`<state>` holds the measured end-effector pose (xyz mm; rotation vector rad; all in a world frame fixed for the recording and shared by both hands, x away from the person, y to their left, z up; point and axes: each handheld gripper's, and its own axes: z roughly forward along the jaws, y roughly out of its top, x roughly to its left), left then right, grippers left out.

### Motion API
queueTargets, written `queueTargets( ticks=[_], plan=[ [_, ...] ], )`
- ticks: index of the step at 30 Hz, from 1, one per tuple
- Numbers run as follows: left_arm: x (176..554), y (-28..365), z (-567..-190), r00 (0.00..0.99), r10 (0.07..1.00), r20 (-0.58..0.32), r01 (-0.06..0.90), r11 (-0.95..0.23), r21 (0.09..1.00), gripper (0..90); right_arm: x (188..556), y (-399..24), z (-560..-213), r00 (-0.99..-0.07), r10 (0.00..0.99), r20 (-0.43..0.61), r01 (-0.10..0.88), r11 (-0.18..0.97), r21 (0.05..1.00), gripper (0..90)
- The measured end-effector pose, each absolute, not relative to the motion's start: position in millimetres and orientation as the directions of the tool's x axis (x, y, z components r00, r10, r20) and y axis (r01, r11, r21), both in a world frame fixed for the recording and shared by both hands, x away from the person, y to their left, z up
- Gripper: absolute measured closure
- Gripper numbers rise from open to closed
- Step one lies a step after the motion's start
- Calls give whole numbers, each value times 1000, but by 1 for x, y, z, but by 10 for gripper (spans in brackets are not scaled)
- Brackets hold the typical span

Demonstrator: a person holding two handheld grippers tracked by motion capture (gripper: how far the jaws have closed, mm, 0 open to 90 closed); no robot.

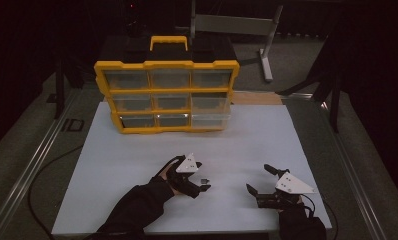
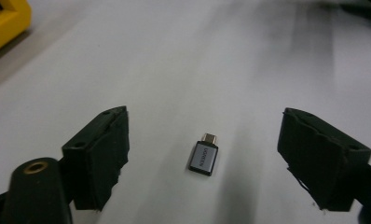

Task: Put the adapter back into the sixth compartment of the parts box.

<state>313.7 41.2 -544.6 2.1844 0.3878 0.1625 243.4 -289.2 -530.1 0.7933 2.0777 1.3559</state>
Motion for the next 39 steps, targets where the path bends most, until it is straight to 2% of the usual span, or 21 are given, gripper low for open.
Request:
queueTargets(
  ticks=[3, 5, 7, 11, 14, 15, 17, 22, 29, 39],
  plan=[
    [314, 40, -547, 951, 307, -33, 214, -580, 786, 253, 243, -289, -530, -687, 718, -114, 185, 324, 928, 96],
    [314, 39, -549, 953, 302, -38, 217, -590, 778, 343, 244, -290, -530, -687, 717, -117, 182, 326, 928, 96],
    [315, 38, -551, 954, 298, -43, 222, -597, 771, 396, 244, -290, -530, -686, 718, -117, 183, 326, 927, 96],
    [317, 36, -552, 948, 318, -34, 233, -612, 756, 437, 243, -290, -530, -687, 717, -118, 181, 326, 928, 96],
    [318, 36, -553, 947, 321, -27, 232, -622, 748, 522, 243, -290, -530, -685, 719, -118, 183, 327, 927, 96],
    [319, 37, -554, 947, 322, -27, 233, -624, 746, 522, 243, -290, -530, -685, 719, -118, 183, 327, 927, 96],
    [321, 37, -554, 948, 315, -54, 247, -614, 749, 612, 243, -289, -530, -686, 718, -118, 185, 329, 926, 96],
    [320, 35, -556, 952, 302, -54, 241, -627, 741, 646, 244, -289, -530, -687, 717, -119, 185, 331, 925, 96],
    [320, 33, -557, 955, 292, -45, 230, -639, 734, 739, 244, -289, -530, -686, 718, -119, 186, 330, 925, 96],
    [324, 33, -556, 956, 286, -63, 240, -645, 725, 765, 243, -289, -530, -686, 718, -117, 186, 329, 926, 96]
  ],
)
